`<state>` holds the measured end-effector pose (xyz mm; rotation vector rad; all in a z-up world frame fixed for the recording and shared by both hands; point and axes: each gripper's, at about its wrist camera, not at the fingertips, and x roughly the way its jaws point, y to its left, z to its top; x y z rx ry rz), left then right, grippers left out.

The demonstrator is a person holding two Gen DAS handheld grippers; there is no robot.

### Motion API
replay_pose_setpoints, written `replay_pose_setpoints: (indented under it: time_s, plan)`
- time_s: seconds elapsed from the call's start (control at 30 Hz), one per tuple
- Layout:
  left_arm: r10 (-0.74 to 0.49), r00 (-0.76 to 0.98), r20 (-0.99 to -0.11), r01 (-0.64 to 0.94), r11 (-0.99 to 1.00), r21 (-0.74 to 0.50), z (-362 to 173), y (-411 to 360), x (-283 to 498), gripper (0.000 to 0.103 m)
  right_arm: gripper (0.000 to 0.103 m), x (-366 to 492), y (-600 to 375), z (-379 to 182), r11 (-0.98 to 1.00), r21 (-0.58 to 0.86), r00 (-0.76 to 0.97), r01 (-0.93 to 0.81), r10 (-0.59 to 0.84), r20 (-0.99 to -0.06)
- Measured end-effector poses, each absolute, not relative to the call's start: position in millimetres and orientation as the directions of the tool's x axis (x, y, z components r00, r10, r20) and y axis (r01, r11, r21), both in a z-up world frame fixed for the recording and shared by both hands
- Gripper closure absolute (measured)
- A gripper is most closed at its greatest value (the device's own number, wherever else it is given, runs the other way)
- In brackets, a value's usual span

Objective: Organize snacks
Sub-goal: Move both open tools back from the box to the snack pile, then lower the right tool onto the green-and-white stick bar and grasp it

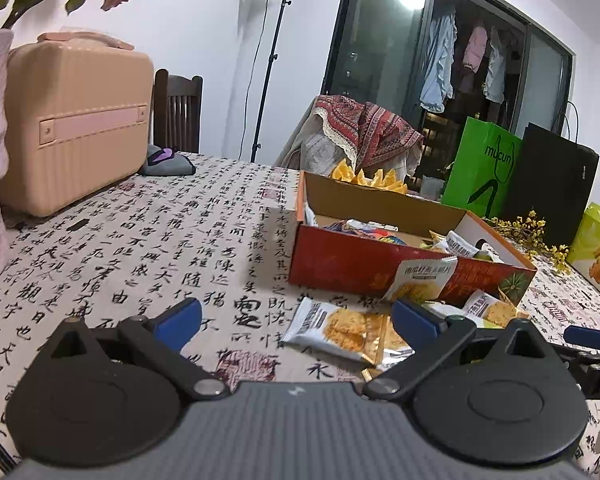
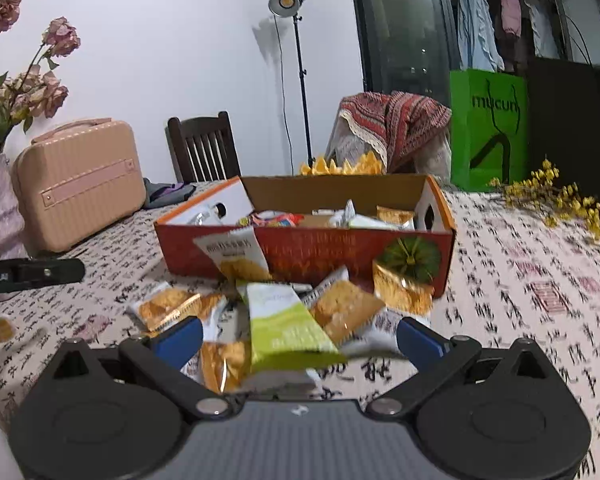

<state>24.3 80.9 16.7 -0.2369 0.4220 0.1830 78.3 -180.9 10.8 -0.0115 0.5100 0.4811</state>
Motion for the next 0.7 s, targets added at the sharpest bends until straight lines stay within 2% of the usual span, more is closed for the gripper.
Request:
replay_pose_setpoints:
  time_s: [0.7]
  plan:
    - [0.080,0.898,-0.433,-0.179,0.965,-0.194,9.8,78.0,24.0,0.000,0.000,76.1,-173.8,1.4,0.873,0.097,0.738,-0.478,0.459,-0.494]
